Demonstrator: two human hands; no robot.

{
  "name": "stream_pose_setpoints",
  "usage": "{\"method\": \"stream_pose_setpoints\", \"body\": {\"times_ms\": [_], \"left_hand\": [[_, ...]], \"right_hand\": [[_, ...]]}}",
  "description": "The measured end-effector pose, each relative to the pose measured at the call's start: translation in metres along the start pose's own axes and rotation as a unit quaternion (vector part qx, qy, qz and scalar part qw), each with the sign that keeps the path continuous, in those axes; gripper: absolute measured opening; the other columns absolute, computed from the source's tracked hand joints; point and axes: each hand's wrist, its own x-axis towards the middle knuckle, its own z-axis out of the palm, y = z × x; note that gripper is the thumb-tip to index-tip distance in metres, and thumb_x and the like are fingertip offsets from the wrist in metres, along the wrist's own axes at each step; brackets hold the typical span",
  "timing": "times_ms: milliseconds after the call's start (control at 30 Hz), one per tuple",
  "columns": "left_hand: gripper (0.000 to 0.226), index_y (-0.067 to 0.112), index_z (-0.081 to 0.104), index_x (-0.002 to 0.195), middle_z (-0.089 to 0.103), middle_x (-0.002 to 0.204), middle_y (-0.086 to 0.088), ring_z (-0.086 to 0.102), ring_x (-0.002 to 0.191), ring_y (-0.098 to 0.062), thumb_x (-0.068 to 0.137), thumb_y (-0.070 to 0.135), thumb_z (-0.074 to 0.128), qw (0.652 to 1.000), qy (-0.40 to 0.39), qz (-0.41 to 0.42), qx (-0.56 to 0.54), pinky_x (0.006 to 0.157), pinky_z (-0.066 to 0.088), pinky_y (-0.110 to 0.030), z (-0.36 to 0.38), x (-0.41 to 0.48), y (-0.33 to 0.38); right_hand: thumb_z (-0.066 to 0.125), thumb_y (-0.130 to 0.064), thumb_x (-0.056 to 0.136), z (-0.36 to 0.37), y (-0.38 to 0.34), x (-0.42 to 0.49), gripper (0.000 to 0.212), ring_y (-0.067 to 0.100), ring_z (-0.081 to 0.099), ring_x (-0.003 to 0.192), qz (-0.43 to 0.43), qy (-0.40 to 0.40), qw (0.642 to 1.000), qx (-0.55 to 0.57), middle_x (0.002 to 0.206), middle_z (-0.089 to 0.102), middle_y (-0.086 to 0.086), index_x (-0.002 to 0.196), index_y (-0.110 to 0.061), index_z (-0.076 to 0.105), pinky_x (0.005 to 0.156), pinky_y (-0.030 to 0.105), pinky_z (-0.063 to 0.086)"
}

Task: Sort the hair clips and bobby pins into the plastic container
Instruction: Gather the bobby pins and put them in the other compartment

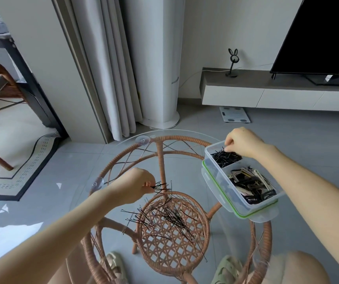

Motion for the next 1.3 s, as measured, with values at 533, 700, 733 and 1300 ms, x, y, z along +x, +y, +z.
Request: {"method": "stream_pose_setpoints", "body": {"times_ms": [533,700,733,1300], "left_hand": [[0.019,0.002,0.071,0.093,0.072,0.093,-0.013,0.065,0.086,-0.029,0.085,0.016,0.061,0.992,0.072,0.096,-0.041,0.076,0.053,-0.031,-0.048,0.123,0.122],[0.015,0.002,0.069,0.088,0.071,0.097,-0.015,0.063,0.083,-0.031,0.082,0.015,0.062,0.996,0.039,0.073,0.016,0.078,0.055,-0.036,-0.021,0.175,0.154],[0.019,0.002,0.069,0.094,0.071,0.099,-0.013,0.063,0.085,-0.029,0.083,0.016,0.063,0.997,0.027,0.07,0.022,0.077,0.053,-0.035,-0.017,0.181,0.157],[0.036,0.001,0.066,0.106,0.068,0.107,-0.017,0.063,0.086,-0.027,0.096,0.027,0.042,0.999,0.009,-0.04,0.011,0.084,0.054,-0.039,-0.036,0.103,0.098]], "right_hand": [[0.055,-0.011,0.087,-0.018,0.031,-0.054,0.017,0.02,0.063,0.077,-0.016,0.163,0.98,0.114,0.084,0.073,0.003,0.089,-0.008,0.072,0.071,0.023,0.043],[0.057,-0.014,0.086,-0.019,0.034,-0.064,0.015,0.02,0.064,0.076,-0.021,0.169,0.977,0.128,0.083,0.073,0.003,0.087,-0.011,0.072,0.075,0.03,0.051],[0.057,-0.014,0.086,-0.018,0.035,-0.066,0.015,0.018,0.064,0.077,-0.018,0.164,0.978,0.131,0.083,0.073,0.002,0.088,-0.012,0.072,0.075,0.028,0.05],[0.057,-0.023,0.086,0.009,-0.031,-0.122,0.015,0.013,0.06,0.057,-0.031,0.059,0.972,0.224,0.069,0.067,-0.003,0.085,-0.014,0.068,0.06,0.032,0.052]]}}
